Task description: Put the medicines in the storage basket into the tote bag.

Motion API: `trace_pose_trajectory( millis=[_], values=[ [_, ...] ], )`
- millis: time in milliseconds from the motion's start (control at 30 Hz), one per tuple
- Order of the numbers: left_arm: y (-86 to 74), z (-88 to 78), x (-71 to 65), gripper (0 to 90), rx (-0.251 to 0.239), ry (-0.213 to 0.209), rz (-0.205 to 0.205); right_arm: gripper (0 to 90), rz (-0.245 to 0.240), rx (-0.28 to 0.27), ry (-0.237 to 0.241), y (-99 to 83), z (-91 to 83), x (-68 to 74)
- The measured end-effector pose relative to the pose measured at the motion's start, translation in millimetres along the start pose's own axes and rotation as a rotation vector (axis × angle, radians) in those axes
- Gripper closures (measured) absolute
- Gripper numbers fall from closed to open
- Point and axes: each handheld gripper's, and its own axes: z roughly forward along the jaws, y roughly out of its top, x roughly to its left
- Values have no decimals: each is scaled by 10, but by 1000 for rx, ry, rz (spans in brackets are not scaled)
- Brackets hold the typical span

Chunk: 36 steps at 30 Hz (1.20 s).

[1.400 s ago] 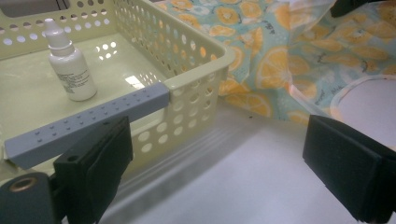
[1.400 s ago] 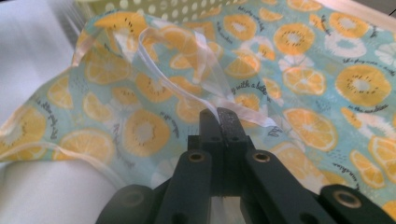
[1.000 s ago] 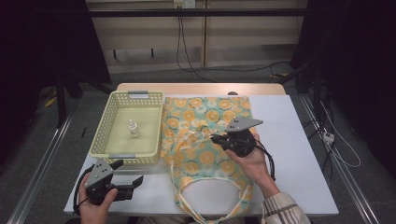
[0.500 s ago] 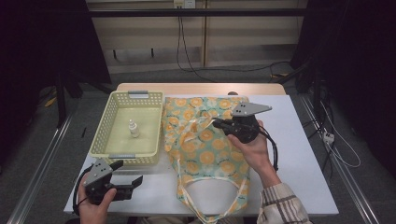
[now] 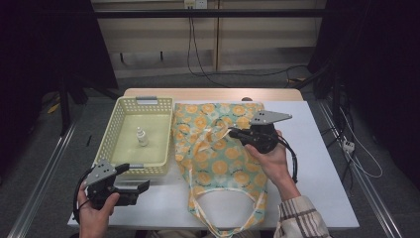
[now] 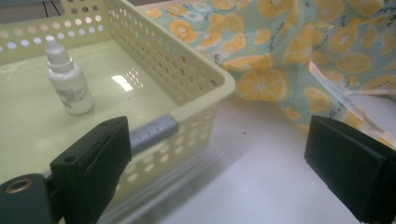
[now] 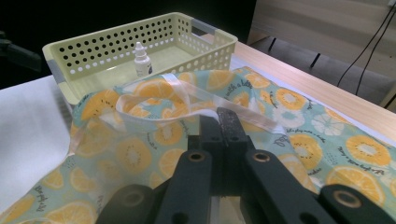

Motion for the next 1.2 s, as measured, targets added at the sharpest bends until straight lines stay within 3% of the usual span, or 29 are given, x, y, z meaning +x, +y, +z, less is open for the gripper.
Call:
trace_pose_trajectory(
  millis=[67,333,500,567,667,767,1000,1200],
  values=[
    [61,22,49,68,13,-8,21,900,3,4,3,-1,23,1],
    [290,92,176,69,46,-60,29,900,3,15,13,-35,54,14],
    [394,165,272,69,29,-6,46,900,-2,25,16,-54,69,-2],
    [426,196,319,71,37,-8,19,900,3,20,18,-57,72,-17],
    [467,233,381,68,61,3,26,900,2,22,22,-56,81,-11],
    [510,290,427,54,73,41,38,900,-1,28,26,-53,106,0],
    [647,401,564,72,63,48,61,900,1,28,23,-55,107,-4],
    [738,544,719,73,95,79,51,900,-2,28,26,-55,112,-3]
  ],
)
